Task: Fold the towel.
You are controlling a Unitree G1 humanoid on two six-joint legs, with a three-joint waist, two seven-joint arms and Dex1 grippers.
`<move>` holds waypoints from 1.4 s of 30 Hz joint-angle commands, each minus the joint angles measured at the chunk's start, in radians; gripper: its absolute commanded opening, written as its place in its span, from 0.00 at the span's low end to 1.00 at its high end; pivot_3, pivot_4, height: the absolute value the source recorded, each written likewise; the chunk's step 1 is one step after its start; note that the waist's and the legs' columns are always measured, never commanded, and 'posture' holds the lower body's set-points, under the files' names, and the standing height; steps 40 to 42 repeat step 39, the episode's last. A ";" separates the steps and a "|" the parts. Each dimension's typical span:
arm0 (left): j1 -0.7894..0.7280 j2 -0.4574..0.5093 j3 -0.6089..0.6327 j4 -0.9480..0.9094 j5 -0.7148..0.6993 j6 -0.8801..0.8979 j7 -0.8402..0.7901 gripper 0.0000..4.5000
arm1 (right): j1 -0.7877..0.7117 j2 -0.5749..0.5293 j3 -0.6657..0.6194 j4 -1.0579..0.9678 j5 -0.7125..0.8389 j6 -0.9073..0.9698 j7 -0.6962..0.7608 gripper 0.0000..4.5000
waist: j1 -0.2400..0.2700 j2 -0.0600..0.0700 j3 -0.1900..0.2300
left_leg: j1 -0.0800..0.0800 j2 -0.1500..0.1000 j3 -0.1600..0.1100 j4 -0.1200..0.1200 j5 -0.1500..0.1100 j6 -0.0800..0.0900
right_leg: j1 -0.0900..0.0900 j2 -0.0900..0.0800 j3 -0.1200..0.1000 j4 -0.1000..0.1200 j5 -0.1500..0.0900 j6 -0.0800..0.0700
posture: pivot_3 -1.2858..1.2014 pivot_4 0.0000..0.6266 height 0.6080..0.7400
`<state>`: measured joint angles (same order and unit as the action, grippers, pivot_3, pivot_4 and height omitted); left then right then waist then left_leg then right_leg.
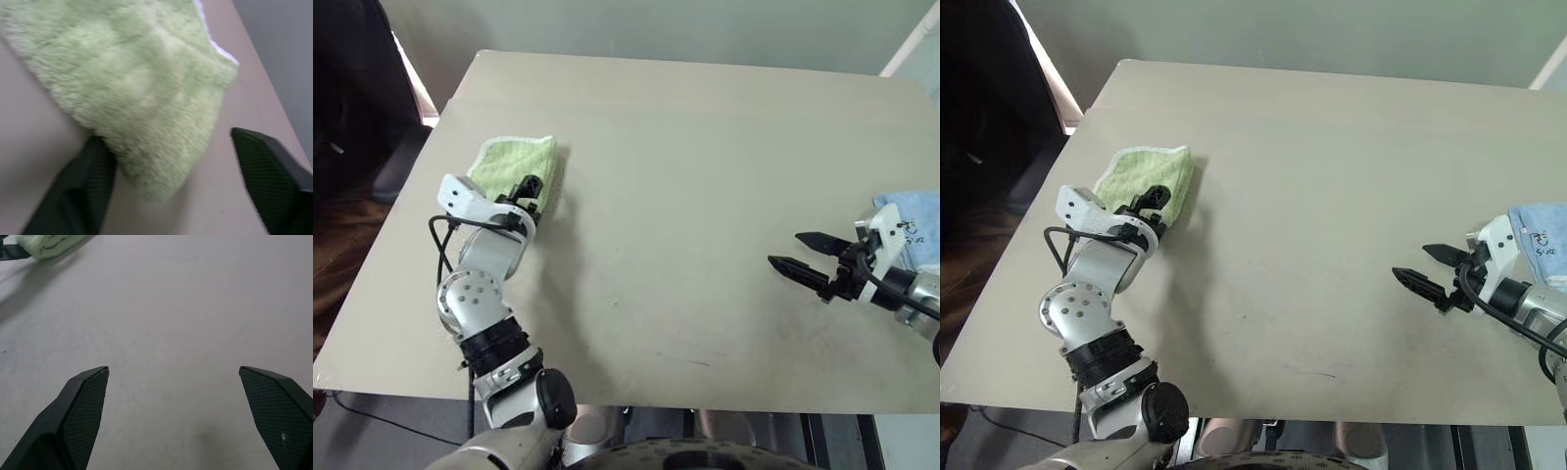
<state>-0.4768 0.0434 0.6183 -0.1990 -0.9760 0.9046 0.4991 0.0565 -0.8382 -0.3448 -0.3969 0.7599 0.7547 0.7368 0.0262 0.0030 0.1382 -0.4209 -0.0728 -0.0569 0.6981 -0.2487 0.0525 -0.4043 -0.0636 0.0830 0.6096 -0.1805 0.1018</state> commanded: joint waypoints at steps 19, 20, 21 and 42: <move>0.159 0.421 -0.557 -0.153 0.124 -0.147 -0.994 1.00 | 0.066 0.048 -0.138 -0.095 0.020 -0.036 -0.014 1.00 | 0.004 0.000 0.000 | 0.000 0.015 -0.014 -0.001 -0.012 -0.024 | -0.003 0.013 -0.001 0.002 -0.010 -0.018 | 0.52 0.24 0.91; 0.156 0.414 -0.579 -0.141 0.166 -0.220 -1.051 1.00 | 0.071 0.067 -0.138 -0.115 0.017 -0.048 -0.021 1.00 | 0.004 0.000 0.000 | 0.000 0.016 -0.014 -0.001 -0.012 -0.023 | -0.003 0.015 -0.001 0.003 -0.010 -0.019 | 0.52 0.24 0.91; 0.154 0.408 -0.594 -0.128 0.200 -0.281 -1.102 1.00 | 0.075 0.083 -0.136 -0.133 0.014 -0.057 -0.029 1.00 | 0.003 0.000 0.000 | 0.000 0.017 -0.014 -0.001 -0.011 -0.022 | -0.003 0.015 0.000 0.003 -0.010 -0.019 | 0.52 0.24 0.91; 0.109 0.420 -0.678 0.274 0.457 -0.875 -1.746 1.00 | 0.057 0.147 -0.041 -0.214 0.028 -0.125 -0.007 1.00 | -0.002 0.000 0.000 | -0.010 0.030 -0.015 0.000 -0.012 -0.025 | -0.021 0.023 -0.001 0.017 -0.014 -0.026 | 0.52 0.24 0.91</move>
